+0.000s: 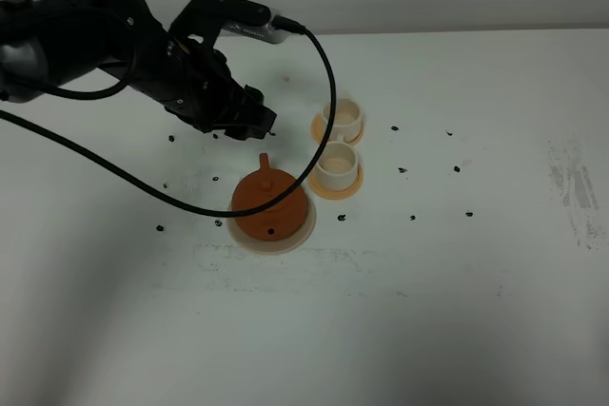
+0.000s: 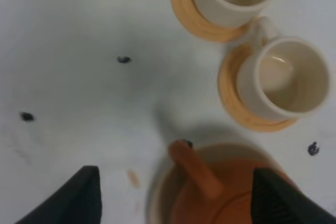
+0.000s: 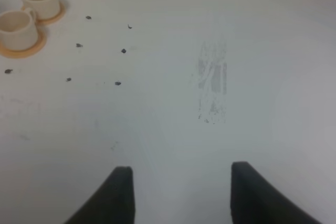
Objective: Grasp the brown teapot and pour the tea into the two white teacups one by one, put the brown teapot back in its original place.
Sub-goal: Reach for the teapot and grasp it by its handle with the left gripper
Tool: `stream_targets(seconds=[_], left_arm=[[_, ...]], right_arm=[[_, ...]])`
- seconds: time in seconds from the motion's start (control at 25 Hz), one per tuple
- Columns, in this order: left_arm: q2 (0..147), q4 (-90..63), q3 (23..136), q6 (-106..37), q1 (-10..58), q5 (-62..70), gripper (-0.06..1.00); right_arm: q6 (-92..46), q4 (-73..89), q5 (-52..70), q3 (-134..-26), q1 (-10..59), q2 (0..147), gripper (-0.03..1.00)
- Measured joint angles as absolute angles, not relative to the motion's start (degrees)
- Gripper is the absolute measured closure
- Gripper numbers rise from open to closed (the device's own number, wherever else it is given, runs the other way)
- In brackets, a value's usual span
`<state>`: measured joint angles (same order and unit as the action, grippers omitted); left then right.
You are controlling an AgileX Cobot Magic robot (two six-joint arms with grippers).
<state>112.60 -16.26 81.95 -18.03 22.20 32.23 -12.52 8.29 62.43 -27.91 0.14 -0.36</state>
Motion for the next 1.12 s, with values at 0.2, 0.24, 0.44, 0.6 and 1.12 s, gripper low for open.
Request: stream_targets(seconds=[0.2,0.24,0.44,0.6,1.12], left_arm=[[115.85,-15.17,81.95,-11.33,23.81,30.50,0.36],[116.55,-14.86,81.95,-10.53,24.02,30.07,0.36],[119.03,-13.46,81.95,-9.68,24.22,28.36,0.36],[119.84,-11.77,81.95,-9.57,24.22,26.12,0.36],[122.90,-10.93,81.95,-9.37,24.27,21.07,0.36]], right_arm=[[-12.52,8.29,62.43,-27.91,0.14,-0.36,0.56],[-12.52,8.29,62.43,-27.91,0.14,-0.36,0.56],[-12.52,8.29,62.43,-27.91,0.14,-0.36,0.56],[-12.52,8.29,62.43,-27.91,0.14,-0.36,0.56],[-12.52,8.29,62.43,-27.91,0.14,-0.36,0.56]])
